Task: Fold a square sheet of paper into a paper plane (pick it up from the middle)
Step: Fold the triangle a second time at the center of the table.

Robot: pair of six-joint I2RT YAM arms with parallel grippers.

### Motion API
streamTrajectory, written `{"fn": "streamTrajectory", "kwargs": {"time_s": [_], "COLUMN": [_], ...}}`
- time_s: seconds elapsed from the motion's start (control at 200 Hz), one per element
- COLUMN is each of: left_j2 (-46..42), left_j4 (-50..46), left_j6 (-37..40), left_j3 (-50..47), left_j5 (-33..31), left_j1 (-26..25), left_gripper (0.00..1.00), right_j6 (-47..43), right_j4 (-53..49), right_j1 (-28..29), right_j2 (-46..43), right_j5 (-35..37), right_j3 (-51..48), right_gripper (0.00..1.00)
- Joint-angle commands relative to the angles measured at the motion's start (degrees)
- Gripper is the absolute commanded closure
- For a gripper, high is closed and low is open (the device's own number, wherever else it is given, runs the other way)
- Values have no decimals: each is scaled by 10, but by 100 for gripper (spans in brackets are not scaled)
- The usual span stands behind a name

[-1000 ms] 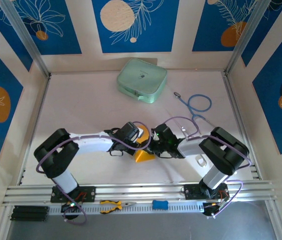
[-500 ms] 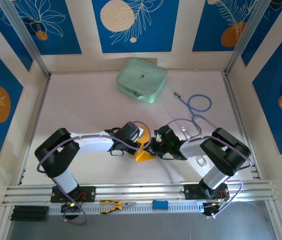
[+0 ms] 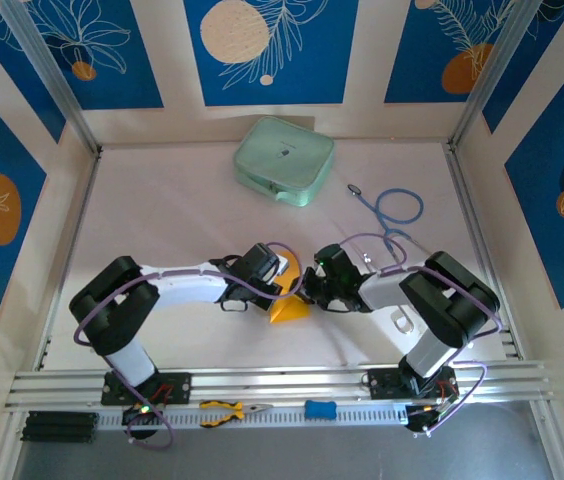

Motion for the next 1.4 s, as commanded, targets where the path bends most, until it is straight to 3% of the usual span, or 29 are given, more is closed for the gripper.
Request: {"fn": "streamTrajectory", "kwargs": {"time_s": [0.0,0.19,0.375,0.7,0.915,1.085,1.395], "left_j2": [14,17,18,19,20,18,20], "left_j4": [-26,-26,-26,-28,-28,-28,-27], "left_j6": [10,11,11,12,12,12,12], "left_j3": [3,5,4,6,7,5,5], "left_j5": [2,2,4,4,6,5,8], "left_j1": [5,5,5,5,5,5,5], "left_gripper": [99,99,99,99,99,99,99], "right_j6": [16,-29,-29,10,-19,-62,-24], "right_j4": [-56,-115,-75,-81,-30,-130,-49], "right_j1": [-4,-13,-30,-45,-86,-57,-9], "right_j2": [-1,-46,-22,-32,-82,-141,-87], "right_j5": [34,11,-2,79,12,23,-22], "right_j3": [-18,34,16,-25,-31,4,-1], "right_gripper": [100,100,100,100,98,97,98]}}
